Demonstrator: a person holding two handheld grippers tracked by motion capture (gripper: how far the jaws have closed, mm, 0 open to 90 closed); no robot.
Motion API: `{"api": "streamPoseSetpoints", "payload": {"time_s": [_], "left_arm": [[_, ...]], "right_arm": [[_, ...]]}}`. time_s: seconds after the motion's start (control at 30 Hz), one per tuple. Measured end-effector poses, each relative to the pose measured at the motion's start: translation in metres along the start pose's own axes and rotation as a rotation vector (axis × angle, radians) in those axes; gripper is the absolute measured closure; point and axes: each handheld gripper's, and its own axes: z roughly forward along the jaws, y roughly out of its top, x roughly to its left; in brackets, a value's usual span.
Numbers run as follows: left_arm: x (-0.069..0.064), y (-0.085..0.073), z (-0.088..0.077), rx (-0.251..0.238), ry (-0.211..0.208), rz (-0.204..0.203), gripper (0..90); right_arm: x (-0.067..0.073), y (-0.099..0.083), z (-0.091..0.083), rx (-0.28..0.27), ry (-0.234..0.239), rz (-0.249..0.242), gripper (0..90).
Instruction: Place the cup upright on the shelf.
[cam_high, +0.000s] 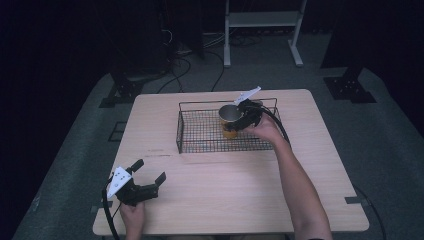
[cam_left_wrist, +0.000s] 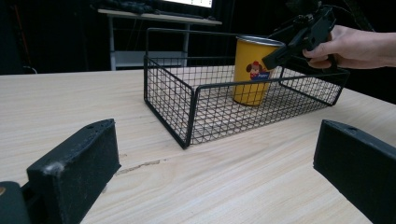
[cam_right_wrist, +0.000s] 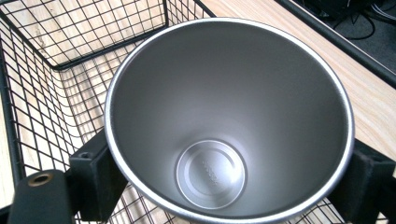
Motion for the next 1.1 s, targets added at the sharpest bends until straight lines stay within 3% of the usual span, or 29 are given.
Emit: {"api": "streamPoseSetpoints", "payload": {"time_s": [0.43, 1.1], "left_arm": [[0.000, 0.000, 0.000, -0.005, 0.006, 0.004, 0.0], [-0.001, 0.000, 0.000, -0.005, 0.011, 0.010, 0.0]], "right_arm": [[0.004, -0.002, -0.007, 0.005, -0.018, -0.011, 12.4], [-0.001, -0.015, -0.029, -0.034, -0.020, 0.027, 12.7]]}}
